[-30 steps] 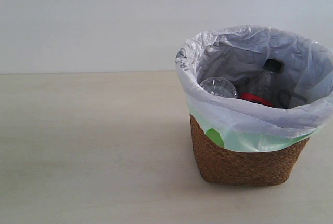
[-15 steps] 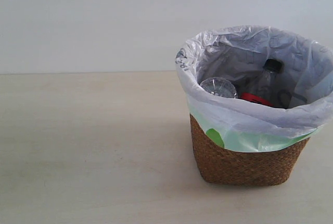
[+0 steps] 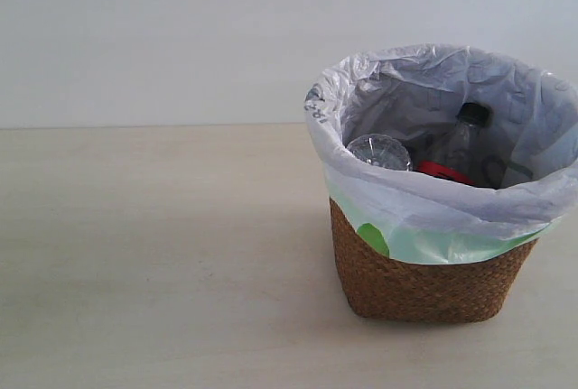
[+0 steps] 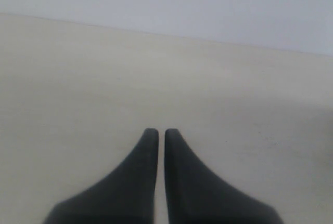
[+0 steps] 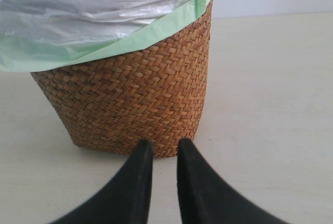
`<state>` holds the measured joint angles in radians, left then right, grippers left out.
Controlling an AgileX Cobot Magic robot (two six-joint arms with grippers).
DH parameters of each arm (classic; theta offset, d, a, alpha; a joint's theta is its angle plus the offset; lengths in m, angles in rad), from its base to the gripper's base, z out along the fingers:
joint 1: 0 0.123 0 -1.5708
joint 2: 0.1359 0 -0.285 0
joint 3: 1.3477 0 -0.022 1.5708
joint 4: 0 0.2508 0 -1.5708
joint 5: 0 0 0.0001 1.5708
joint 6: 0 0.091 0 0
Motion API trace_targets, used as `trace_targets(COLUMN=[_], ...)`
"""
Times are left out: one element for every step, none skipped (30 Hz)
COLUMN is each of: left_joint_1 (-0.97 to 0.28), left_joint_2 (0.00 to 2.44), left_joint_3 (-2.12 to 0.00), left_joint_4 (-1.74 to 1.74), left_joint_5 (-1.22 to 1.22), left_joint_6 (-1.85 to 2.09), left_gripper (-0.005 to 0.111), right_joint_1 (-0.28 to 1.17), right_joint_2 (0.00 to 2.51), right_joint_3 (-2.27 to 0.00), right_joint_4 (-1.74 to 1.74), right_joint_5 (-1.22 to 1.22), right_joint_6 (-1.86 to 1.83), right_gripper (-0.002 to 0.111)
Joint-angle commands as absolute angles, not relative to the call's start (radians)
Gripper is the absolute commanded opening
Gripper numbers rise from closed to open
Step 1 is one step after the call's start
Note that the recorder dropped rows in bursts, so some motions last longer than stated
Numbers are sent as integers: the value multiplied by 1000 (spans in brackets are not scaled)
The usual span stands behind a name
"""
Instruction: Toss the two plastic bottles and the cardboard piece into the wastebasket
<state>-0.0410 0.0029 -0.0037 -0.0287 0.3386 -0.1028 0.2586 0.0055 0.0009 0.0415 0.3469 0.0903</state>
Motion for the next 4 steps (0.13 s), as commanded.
trace_targets(left_joint_1=[-39,-39,-39,-39], left_joint_2=[0,0,0,0], left_joint_3=[0,0,0,0], left_joint_4=[-39,-39,-39,-39], left_joint_5=[339,339,339,339], left_joint_6=[-100,-100,-100,-100], left_gripper=[4,4,4,4], right_joint_1=[260,260,260,260], right_joint_2=[0,0,0,0], right_joint_3=[0,0,0,0], right_joint_4=[41,41,41,41], right_joint_5=[341,341,341,341], right_joint_6=[92,92,92,92], right_gripper=[13,13,13,13])
